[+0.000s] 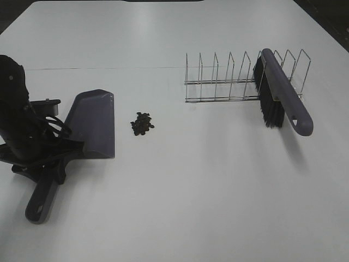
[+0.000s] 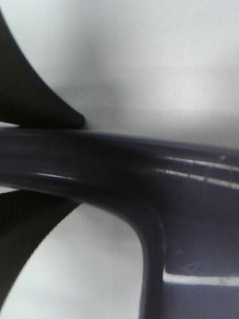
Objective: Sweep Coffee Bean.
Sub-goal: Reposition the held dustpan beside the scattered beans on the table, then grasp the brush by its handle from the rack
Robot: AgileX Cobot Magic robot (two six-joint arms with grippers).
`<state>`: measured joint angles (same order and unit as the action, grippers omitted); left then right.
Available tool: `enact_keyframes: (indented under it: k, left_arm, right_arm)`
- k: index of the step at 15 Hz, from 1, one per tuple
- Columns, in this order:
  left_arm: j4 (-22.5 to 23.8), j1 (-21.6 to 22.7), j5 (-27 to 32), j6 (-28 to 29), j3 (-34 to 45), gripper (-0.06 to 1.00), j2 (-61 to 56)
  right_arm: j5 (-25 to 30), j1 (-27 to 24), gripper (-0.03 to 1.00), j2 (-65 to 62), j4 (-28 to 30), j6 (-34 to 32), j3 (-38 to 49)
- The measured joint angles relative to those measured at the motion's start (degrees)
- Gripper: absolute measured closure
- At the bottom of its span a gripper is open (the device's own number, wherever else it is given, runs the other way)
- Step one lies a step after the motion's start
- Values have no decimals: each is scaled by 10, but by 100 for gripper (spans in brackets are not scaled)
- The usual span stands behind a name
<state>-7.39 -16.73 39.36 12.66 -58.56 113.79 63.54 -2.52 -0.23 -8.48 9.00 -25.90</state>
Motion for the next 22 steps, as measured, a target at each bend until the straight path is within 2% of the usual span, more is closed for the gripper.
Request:
enact_keyframes:
  k: [6, 9, 12, 13, 14, 22]
  left_arm:
    - [2, 0, 1, 0, 0, 62, 0]
    - [7, 0, 2, -23, 0, 62, -2]
    - [40, 0, 7, -38, 1, 62, -12]
    - [81, 0, 26, -41, 1, 62, -22]
    - [97, 0, 33, -41, 1, 62, -24]
    - [115, 0, 36, -41, 1, 62, -44]
  right_arm:
    - [0, 0, 22, 0, 1, 0, 0]
    - [1, 0, 22, 20, 13, -12, -19]
    - [2, 0, 22, 112, 13, -21, -55]
    - [2, 0, 22, 209, 12, -21, -96]
    - [2, 0, 22, 255, 12, -21, -120]
    - [0, 0, 22, 583, 11, -8, -300]
